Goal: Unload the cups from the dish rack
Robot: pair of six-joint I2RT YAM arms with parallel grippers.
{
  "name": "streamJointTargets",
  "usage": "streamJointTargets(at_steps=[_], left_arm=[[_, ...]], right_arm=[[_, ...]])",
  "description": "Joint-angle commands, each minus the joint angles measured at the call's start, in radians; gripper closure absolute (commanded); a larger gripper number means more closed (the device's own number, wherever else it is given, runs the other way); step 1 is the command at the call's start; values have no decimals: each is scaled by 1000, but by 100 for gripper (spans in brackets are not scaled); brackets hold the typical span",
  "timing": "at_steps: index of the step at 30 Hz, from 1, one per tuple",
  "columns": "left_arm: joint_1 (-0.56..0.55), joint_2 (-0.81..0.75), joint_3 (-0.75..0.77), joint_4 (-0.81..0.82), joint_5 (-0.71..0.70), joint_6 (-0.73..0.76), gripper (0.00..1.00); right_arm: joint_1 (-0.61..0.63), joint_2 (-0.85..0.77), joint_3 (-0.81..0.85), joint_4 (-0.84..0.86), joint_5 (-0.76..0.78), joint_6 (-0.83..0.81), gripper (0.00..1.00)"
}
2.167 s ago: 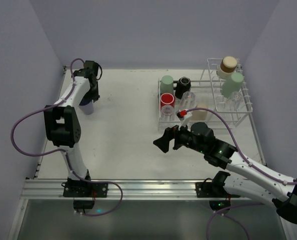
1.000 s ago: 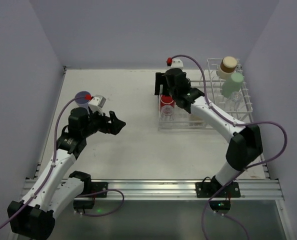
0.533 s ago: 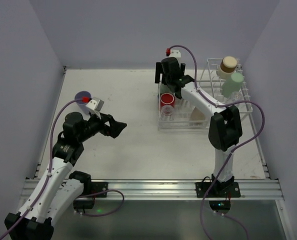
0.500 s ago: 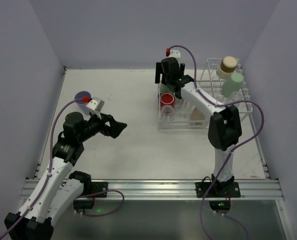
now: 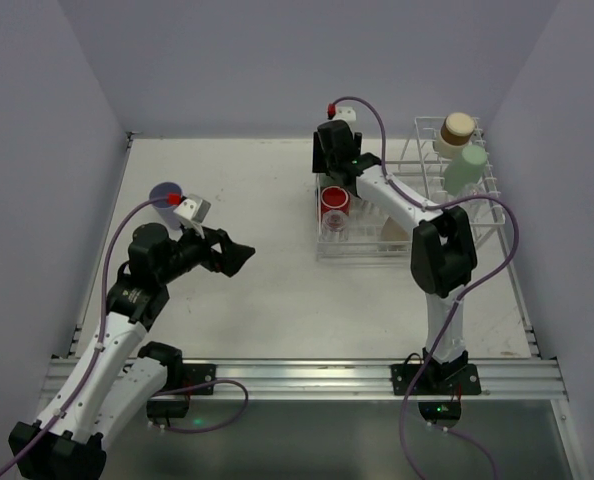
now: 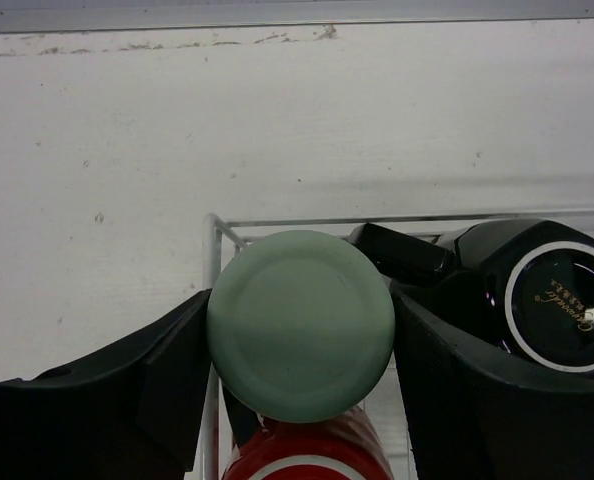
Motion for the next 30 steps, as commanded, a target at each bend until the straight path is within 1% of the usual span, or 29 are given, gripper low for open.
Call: streamJointTargets(at_steps=[1, 7, 9, 11, 13, 14, 15, 16, 17, 18, 19, 20, 21, 22, 23, 25, 26, 27, 28, 30], left_arm=[[1, 7, 14, 14, -4, 3, 0], [9, 10, 20, 24, -16, -5, 0], [9, 11, 22, 43, -18, -29, 0], [9, 7, 14, 79, -18, -75, 0], [7, -7, -4, 172, 8, -173, 0], [7, -10, -33, 232, 22, -246, 0], [7, -7, -47, 322, 53, -282, 2], [7, -3, -64, 367, 70, -320, 2], [7, 4, -95, 416, 85, -395, 3], [7, 20, -109, 509, 102, -429, 5], [6, 30, -141, 555, 132, -466, 5], [6, 37, -159, 605, 143, -532, 6], [6, 53, -175, 690, 153, -561, 7], [4, 57, -202, 729, 169, -592, 8], [4, 62, -216, 798, 176, -641, 8], [-1, 60, -245, 858, 176, -681, 8], [-2, 59, -253, 882, 176, -710, 8], [-4, 59, -259, 924, 174, -723, 8], [-7, 59, -268, 944, 179, -736, 8], [-10, 56, -276, 1005, 180, -770, 8]], right_arm=[[-1, -84, -20, 110, 36, -20, 58], [16, -209, -69, 191, 36, -66, 60], [25, -248, -83, 204, 24, -76, 60], [42, -321, -106, 216, 7, -79, 60], [66, -414, -167, 245, -36, -55, 60], [80, -450, -198, 260, -51, -46, 60], [108, -485, -264, 298, -81, -35, 60], [122, -521, -298, 311, -102, -3, 61], [134, -591, -334, 328, -129, 23, 63], [143, -629, -414, 375, -207, 55, 65], [155, -668, -457, 403, -256, 133, 66], [160, -741, -508, 440, -302, 173, 68], [163, -775, -596, 510, -347, 216, 70], [168, -804, -634, 541, -428, 294, 70], [168, -852, -698, 570, -450, 330, 70], [172, -883, -752, 653, -561, 432, 70], [174, -894, -779, 690, -591, 460, 70], [182, -903, -813, 739, -611, 483, 70], [186, -900, -821, 753, -626, 511, 70], [198, -891, -823, 754, -631, 511, 70]])
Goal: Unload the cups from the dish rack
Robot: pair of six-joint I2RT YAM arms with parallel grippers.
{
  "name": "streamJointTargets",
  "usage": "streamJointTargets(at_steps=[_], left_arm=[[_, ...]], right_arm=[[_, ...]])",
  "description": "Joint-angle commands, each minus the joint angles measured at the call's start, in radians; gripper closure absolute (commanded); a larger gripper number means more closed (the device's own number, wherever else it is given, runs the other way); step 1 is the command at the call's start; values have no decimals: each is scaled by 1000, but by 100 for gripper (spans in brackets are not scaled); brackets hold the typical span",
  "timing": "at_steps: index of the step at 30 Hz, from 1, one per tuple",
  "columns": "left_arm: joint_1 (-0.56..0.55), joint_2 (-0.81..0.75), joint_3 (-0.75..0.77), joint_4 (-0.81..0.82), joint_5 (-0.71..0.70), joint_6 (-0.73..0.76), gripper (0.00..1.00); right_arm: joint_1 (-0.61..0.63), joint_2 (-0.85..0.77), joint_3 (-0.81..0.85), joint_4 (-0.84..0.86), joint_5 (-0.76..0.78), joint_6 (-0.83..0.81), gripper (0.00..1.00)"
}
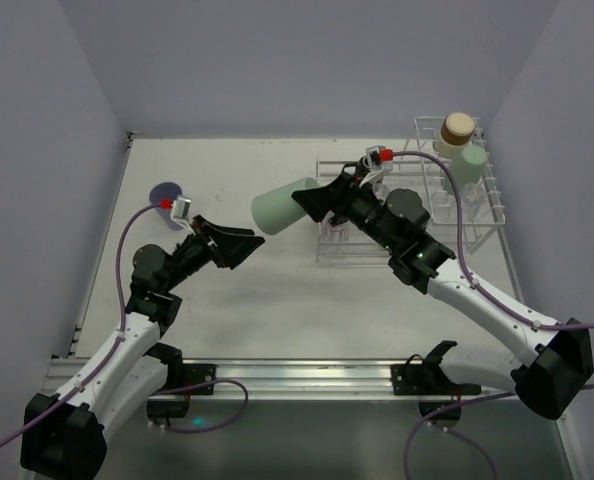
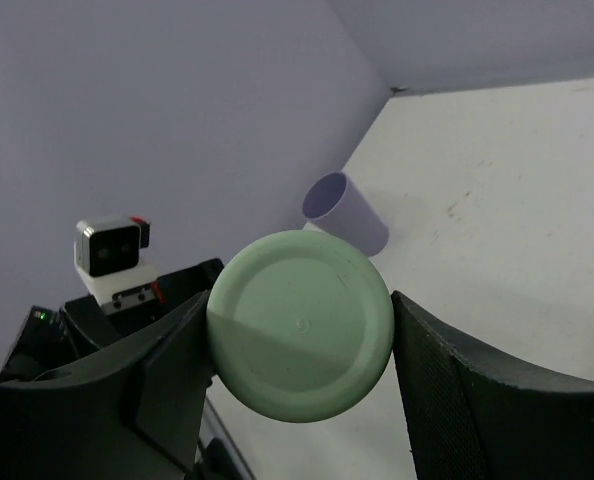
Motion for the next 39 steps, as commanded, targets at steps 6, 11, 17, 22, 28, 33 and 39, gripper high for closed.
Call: streamJointTargets(at_steps=[6, 11, 17, 22, 28, 33, 39], left_arm=[[-18, -10, -18, 265, 17, -122, 17], [-16, 12, -1, 286, -12, -110, 48], [-18, -11, 105, 59, -113, 26, 100], [-16, 80, 479, -651, -371, 408, 100], [-13, 321, 884, -1127, -707, 591, 100], [5, 447, 1096, -1329, -919, 643, 100], [161, 616, 1258, -1527, -838, 691, 100]], right_arm=[[31, 59, -62, 279, -205, 222, 70], [36, 133, -113, 398, -271, 334, 71], [37, 155, -122, 384, -296, 339, 24], [37, 48, -87, 51, -224, 103, 1], [39, -124, -127, -281, -96, -124, 1], [39, -242, -127, -534, 17, -301, 1], [39, -295, -191, -517, 60, -309, 1]])
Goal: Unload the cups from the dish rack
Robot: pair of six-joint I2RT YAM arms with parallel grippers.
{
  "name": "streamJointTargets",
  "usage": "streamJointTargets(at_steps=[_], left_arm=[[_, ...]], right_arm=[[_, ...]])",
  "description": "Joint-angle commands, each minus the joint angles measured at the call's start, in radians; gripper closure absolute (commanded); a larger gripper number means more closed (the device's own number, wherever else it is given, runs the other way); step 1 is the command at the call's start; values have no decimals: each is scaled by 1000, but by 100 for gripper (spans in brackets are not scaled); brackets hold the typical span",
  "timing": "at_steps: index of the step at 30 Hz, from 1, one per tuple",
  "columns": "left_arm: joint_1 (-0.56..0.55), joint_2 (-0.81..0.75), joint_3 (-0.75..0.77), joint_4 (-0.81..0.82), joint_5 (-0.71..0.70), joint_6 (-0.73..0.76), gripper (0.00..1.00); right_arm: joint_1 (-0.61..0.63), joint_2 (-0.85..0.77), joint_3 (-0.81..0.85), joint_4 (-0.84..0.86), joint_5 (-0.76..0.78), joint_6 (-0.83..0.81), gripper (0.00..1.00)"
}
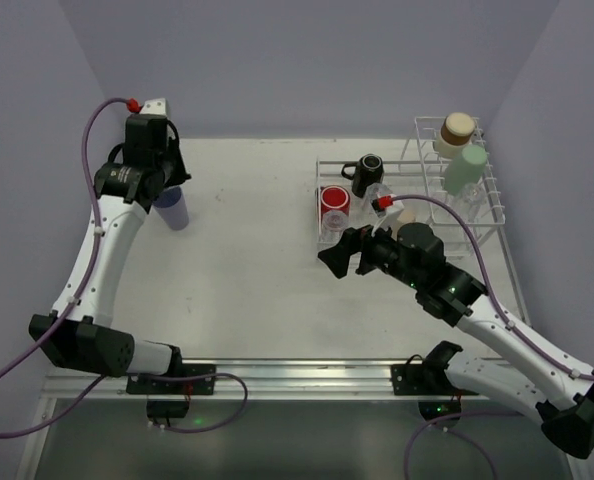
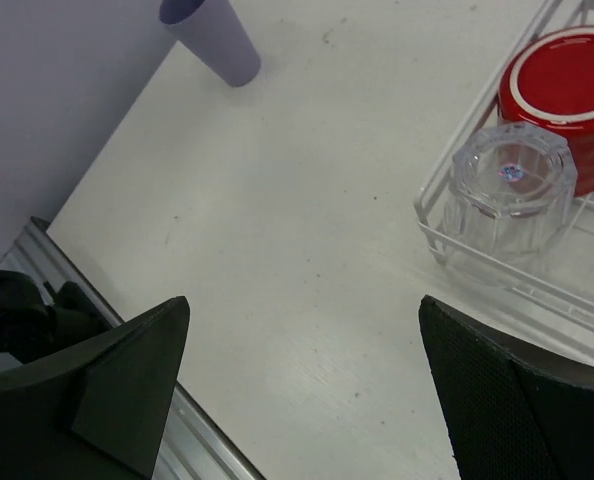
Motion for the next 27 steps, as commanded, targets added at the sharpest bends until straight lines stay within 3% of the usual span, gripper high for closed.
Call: streamJointTargets(at_steps=[1, 14, 27], left_arm=[[97, 47, 110, -163, -6, 87, 100], [130, 320, 259, -219, 8, 124, 100], [139, 426, 270, -231, 29, 147, 100]], right_arm=[[0, -17, -38, -46, 44, -54, 1], [-1, 34, -42, -31, 38, -48, 1], [-1, 73, -42, -17, 58, -39, 1]])
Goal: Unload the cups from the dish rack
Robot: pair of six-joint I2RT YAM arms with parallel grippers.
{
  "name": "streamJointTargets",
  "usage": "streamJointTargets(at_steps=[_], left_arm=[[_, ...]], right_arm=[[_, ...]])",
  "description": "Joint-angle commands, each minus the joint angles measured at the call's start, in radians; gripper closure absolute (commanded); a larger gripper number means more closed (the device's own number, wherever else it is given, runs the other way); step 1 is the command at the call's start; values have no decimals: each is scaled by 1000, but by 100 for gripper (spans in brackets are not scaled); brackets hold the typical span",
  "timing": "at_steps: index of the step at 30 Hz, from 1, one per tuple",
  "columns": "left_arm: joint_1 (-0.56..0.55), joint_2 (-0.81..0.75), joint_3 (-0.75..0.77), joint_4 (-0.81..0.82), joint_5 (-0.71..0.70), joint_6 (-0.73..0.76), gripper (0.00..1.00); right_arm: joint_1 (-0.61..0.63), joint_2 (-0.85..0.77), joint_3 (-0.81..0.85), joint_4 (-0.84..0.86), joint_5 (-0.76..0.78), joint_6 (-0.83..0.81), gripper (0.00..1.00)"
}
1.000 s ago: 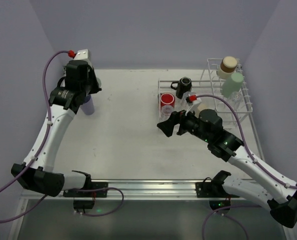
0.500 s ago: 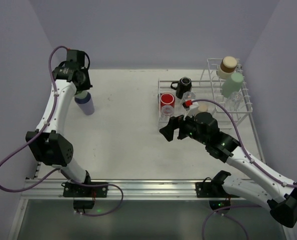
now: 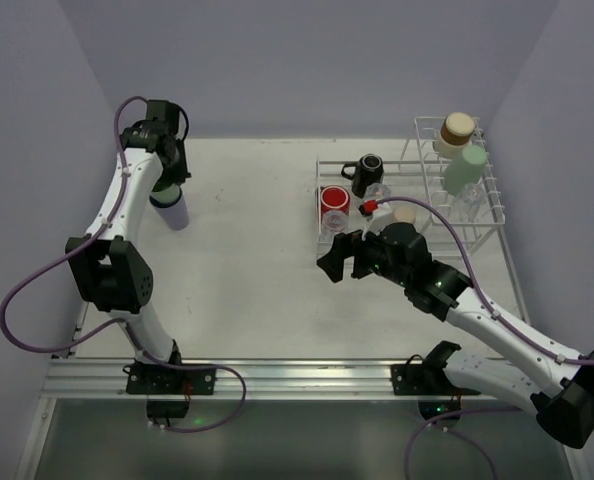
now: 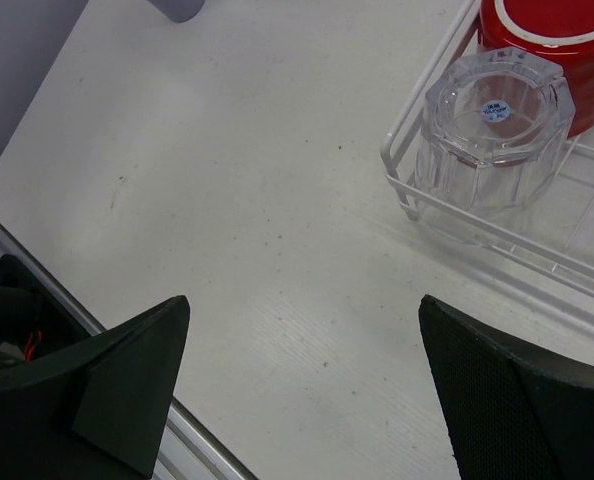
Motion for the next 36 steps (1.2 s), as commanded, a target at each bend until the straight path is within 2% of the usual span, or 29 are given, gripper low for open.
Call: streamJointTargets(at_steps=[1, 6, 7, 10, 13, 15, 19, 21, 23, 28, 32, 35, 36], left_arm=[[14, 13, 27, -26, 35, 47, 100], [14, 35, 1, -19, 3, 43, 99], [14, 36, -2, -14, 3, 42, 85], [14, 38, -18, 7, -2, 39, 67], [14, 36, -13, 14, -11, 33, 55], [14, 20, -10, 30, -11, 31, 51], [12, -34, 12, 78, -4, 16, 32], [11, -86, 9, 109, 21, 11, 25], [1, -179, -20, 205, 61, 10, 23], [-103, -426, -278, 494, 271, -19, 21], [-242, -655, -609, 694, 423, -59, 20], [-262, -767, -769, 800, 541, -88, 20], [-264, -792, -853, 823, 570, -85, 20]], right_arm=[[0, 4, -6, 26, 31, -5, 1], [-1, 10, -9, 34, 31, -4, 1], [-1, 12, -9, 37, 31, -5, 1], [0, 13, -9, 35, 31, -5, 1], [-1, 13, -12, 38, 31, -5, 1], [0, 19, -10, 37, 31, -7, 1], [0, 18, -16, 46, 59, -5, 1], [0, 16, -23, 57, 71, -2, 1], [-1, 22, -24, 60, 87, -2, 2], [-3, 85, 6, 40, 151, -5, 10], [-10, 127, 60, 9, 246, -16, 24], [-46, 167, 88, -4, 301, -30, 36], [-61, 177, 94, -8, 301, -36, 37]])
